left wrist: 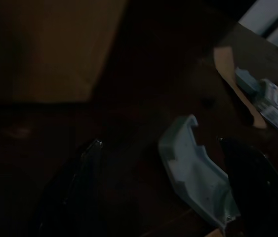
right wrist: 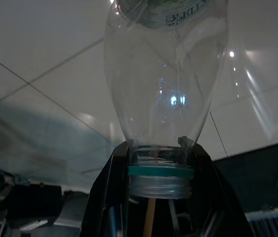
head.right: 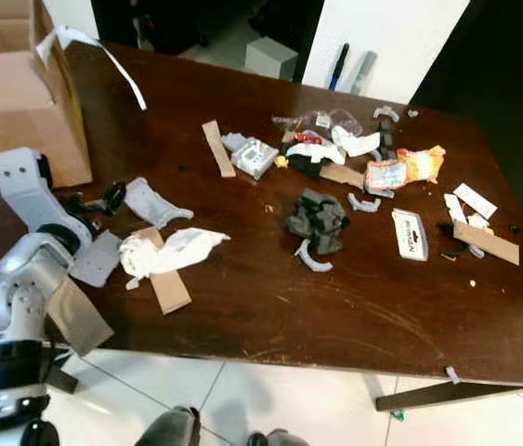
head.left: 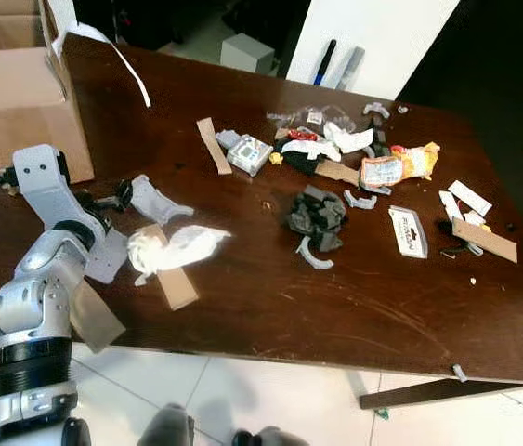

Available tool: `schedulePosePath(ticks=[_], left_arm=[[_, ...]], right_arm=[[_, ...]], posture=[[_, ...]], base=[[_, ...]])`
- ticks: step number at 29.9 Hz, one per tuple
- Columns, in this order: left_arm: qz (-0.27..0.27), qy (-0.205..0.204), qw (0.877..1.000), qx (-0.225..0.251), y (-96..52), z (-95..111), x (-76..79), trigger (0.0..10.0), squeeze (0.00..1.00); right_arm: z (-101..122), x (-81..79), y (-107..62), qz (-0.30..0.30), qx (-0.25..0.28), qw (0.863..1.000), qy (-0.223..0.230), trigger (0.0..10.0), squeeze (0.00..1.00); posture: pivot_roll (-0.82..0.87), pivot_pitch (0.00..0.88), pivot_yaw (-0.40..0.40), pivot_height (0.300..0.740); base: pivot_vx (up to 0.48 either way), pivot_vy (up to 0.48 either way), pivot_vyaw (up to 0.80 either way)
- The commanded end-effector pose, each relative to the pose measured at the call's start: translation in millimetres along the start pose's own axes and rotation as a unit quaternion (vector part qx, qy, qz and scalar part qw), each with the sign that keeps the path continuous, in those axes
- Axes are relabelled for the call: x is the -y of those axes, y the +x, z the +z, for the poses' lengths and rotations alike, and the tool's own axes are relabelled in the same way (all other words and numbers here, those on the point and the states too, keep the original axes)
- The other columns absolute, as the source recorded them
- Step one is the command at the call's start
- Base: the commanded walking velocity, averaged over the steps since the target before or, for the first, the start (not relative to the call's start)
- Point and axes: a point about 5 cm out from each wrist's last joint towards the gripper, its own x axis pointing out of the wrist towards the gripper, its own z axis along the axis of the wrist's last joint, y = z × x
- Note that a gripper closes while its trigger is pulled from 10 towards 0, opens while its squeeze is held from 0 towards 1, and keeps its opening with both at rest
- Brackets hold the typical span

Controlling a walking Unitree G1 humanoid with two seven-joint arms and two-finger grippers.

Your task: Picking trash to rubbish bin

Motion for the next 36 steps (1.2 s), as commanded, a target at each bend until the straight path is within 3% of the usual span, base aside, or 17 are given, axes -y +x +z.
schedulePosePath(ticks=[1,9,10,11,12,18,27,30,33,35,36], left_arm=[[-0.017,-0.018,1.0,-0.007,4.0,-4.1,5.2,10.0,0.0],[-0.018,-0.021,0.999,-0.016,10.6,-1.9,-2.2,10.0,0.0],[-0.031,-0.04,0.998,-0.023,12.6,-3.2,-3.2,2.5,0.0],[-0.031,-0.04,0.998,-0.023,12.6,-3.2,-3.2,2.5,0.0],[-0.042,-0.049,0.997,-0.029,13.2,-4.3,-2.1,0.0,0.0],[-0.068,-0.051,0.995,-0.048,14.0,-4.6,6.0,0.0,0.0],[-0.111,-0.03,0.993,-0.013,14.4,27.8,20.1,0.0,0.0],[-0.174,-0.022,0.983,0.047,9.5,59.4,43.5,0.0,0.0],[-0.2,-0.012,0.977,0.072,6.8,72.8,53.9,0.0,0.0],[-0.26,0.002,0.957,0.129,-5.0,98.1,78.3,0.0,0.0],[-0.26,0.002,0.957,0.129,-5.0,98.1,78.3,0.0,0.0]], right_arm=[[-16.4,0.1,0.9,0.0,-0.018,1.0,0.004,10.0,0.0],[-25.0,3.9,0.4,-0.009,-0.026,1.0,0.003,10.0,0.0],[-27.2,4.8,0.2,-0.01,-0.029,1.0,0.004,10.0,0.0],[-27.2,4.8,0.2,-0.01,-0.029,1.0,0.004,10.0,0.0],[-28.0,5.0,0.1,-0.01,-0.029,1.0,0.004,10.0,0.0],[-27.7,4.4,0.3,-0.009,-0.026,1.0,0.01,10.0,0.0],[-14.1,1.0,0.8,-0.004,-0.008,1.0,0.008,10.0,0.0],[-7.2,0.1,0.7,-0.005,0.001,1.0,0.005,10.0,0.0],[-3.4,-0.3,0.6,-0.005,0.005,1.0,0.005,10.0,0.0],[1.4,-1.1,0.4,-0.005,0.009,1.0,0.002,10.0,0.0],[1.4,-1.1,0.4,-0.005,0.009,1.0,0.002,10.0,0.0]], posture=[[0.15,0.266,-0.191,0.74],[0.12,0.285,-0.203,0.74],[0.12,0.289,-0.204,0.74],[0.12,0.289,-0.204,0.74],[0.12,0.289,-0.204,0.74],[0.13,0.276,-0.188,0.74],[0.18,0.229,-0.164,0.74],[0.21,0.2,-0.157,0.74],[0.23,0.183,-0.154,0.74],[0.25,0.16,-0.149,0.74],[0.25,0.16,-0.149,0.74]], base=[[0.0,0.0,0.0],[0.0,0.0,0.0],[0.0,0.0,0.0],[0.0,0.0,0.0],[0.0,0.0,0.0],[0.0,0.0,0.0],[0.0,0.0,0.0],[0.0,0.0,0.0],[0.0,0.0,0.0],[0.0,0.0,0.0],[0.0,0.0,0.0]])
